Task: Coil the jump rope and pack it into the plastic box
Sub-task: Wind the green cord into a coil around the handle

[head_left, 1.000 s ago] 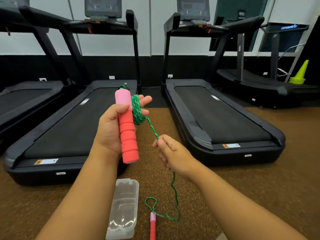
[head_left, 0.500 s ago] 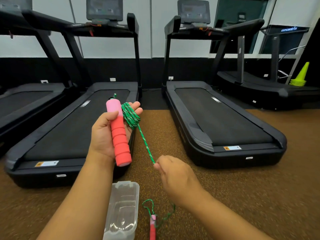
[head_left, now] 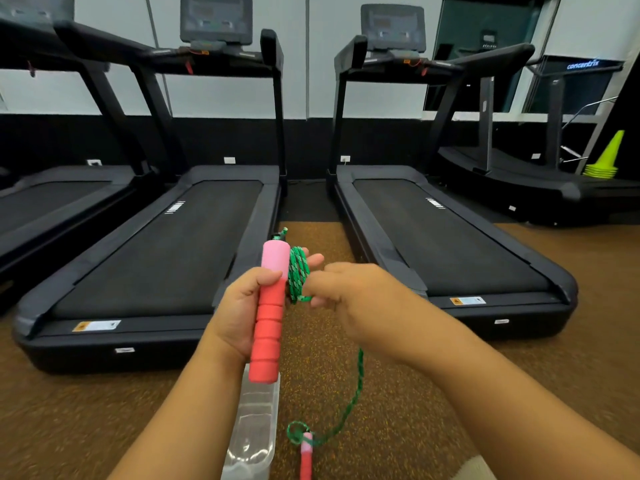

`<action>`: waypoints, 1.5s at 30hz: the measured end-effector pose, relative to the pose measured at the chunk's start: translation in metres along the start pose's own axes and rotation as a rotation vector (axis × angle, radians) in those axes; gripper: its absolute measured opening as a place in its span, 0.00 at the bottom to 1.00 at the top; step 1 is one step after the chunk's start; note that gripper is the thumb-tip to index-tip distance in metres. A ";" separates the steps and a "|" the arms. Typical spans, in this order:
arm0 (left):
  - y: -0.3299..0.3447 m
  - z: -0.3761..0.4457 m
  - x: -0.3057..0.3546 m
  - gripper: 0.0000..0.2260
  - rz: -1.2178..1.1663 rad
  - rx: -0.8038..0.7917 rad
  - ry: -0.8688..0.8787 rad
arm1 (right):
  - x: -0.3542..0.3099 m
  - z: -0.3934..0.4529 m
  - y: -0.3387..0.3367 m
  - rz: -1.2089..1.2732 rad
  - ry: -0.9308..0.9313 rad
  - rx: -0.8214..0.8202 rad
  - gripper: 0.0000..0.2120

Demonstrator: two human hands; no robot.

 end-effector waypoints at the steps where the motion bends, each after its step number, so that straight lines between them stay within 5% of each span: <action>1: 0.001 -0.003 -0.004 0.11 0.011 0.027 -0.028 | 0.003 0.001 -0.006 0.021 0.025 0.001 0.14; 4: -0.006 -0.008 -0.012 0.26 0.073 0.067 -0.086 | 0.016 0.003 -0.013 0.236 0.133 -0.052 0.08; 7: 0.005 -0.009 -0.016 0.12 0.072 -0.034 -0.074 | 0.026 0.004 -0.018 0.438 0.177 -0.028 0.08; 15: 0.031 -0.007 -0.009 0.30 0.050 -0.246 -0.035 | 0.047 0.011 -0.026 0.238 0.269 0.081 0.10; 26: 0.050 -0.005 0.003 0.26 -0.043 -0.394 0.014 | 0.056 0.009 0.001 0.217 0.306 0.165 0.10; 33: 0.036 -0.002 0.013 0.43 -0.094 -0.245 0.029 | 0.048 0.004 0.030 0.296 0.283 0.176 0.09; 37: 0.060 -0.005 0.026 0.26 -0.251 -0.415 0.082 | 0.042 0.004 0.040 0.275 0.299 0.176 0.11; 45: 0.040 0.006 0.036 0.37 0.070 -0.183 0.161 | 0.028 -0.002 0.063 0.174 0.276 0.034 0.11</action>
Point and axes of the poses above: each hand's wrist, its own z-axis towards the middle knuckle, its own y-axis out of the palm, x = y × z, the point moved 9 cm from there along z, towards the middle knuckle, and after that the axes turned 15 degrees about -x, right-handed, at the moved point
